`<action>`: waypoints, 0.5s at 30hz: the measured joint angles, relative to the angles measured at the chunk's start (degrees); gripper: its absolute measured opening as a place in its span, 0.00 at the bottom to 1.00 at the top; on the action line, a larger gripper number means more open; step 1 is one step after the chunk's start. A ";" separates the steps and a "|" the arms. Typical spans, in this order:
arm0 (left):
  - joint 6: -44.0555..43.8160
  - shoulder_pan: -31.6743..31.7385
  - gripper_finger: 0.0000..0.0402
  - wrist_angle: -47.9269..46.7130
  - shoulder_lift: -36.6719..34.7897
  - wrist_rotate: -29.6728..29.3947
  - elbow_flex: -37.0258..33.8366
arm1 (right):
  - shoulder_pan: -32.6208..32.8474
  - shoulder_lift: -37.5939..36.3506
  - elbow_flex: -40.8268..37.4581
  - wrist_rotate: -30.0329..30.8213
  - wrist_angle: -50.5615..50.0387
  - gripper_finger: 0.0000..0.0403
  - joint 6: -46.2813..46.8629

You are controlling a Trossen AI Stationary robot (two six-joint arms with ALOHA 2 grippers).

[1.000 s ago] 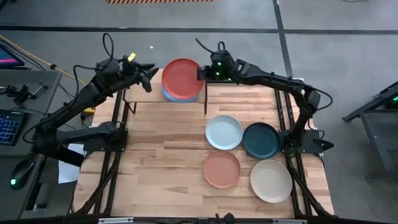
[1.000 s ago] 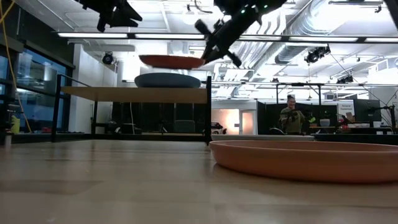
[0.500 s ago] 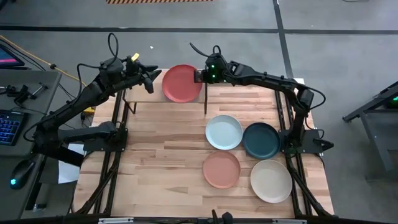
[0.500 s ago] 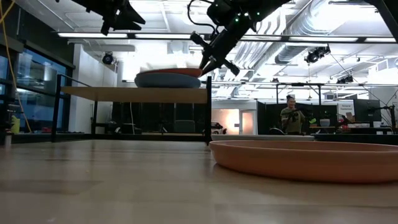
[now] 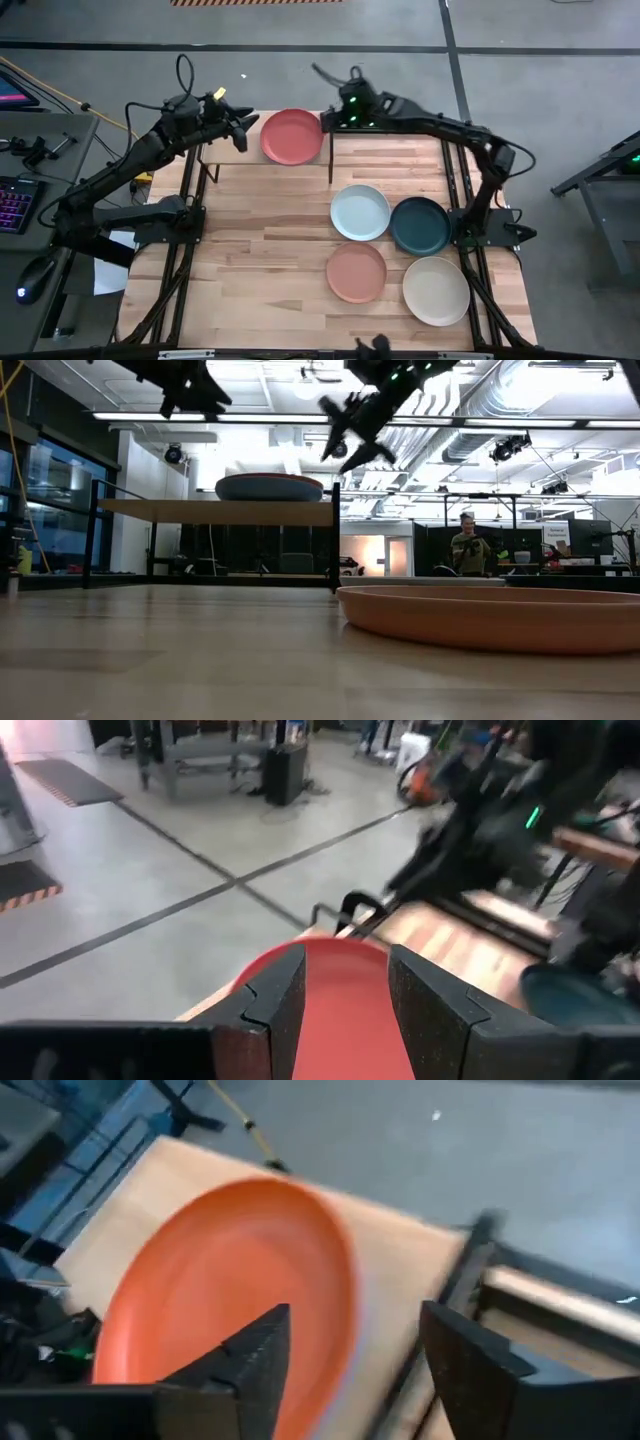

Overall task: Place and stack plates onto a shelf
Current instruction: Put the gray plate on the shelf

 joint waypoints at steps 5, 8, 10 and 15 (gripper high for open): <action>-3.47 0.05 0.33 -3.70 1.70 -6.21 -1.89 | -0.75 -7.15 0.00 3.80 -9.11 0.55 -5.64; -5.11 0.06 0.29 -5.14 4.40 -9.09 -3.09 | 0.21 -11.12 0.00 6.74 -15.61 0.54 -8.75; -4.65 0.07 0.23 -7.86 7.02 -9.41 -2.81 | 1.15 -13.36 -0.01 8.63 -19.99 0.50 -10.07; 4.46 0.62 0.02 -15.92 11.77 -9.34 3.19 | 3.30 -18.81 -0.02 12.10 -30.12 0.24 -12.20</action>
